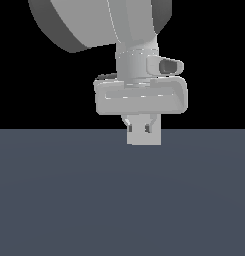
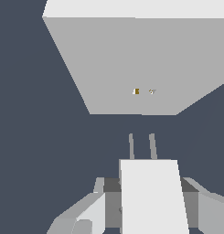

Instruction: Plug the charger into the wall socket.

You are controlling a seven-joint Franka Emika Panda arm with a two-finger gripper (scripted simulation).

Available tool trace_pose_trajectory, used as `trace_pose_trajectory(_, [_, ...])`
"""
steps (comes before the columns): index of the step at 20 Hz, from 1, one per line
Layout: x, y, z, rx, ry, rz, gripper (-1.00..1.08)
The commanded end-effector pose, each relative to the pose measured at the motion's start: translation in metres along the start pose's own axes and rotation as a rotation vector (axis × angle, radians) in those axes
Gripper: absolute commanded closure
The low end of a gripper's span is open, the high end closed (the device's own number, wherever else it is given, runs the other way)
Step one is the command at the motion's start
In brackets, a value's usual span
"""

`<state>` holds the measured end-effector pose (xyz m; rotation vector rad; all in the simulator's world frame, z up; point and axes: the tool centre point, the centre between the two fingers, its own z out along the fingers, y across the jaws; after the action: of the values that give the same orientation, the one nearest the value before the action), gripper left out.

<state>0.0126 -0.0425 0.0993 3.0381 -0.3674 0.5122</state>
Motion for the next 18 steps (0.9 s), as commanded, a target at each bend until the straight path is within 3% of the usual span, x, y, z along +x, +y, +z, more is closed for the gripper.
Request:
trace_pose_trajectory(1, [0.000, 0.003, -0.001, -0.005, -0.001, 0.014, 1.08])
trace_pose_trajectory(10, [0.001, 0.004, 0.000, -0.006, -0.002, 0.015, 1.08])
trace_pose_trajectory(18, [0.020, 0.004, 0.006, -0.006, -0.002, 0.015, 1.08])
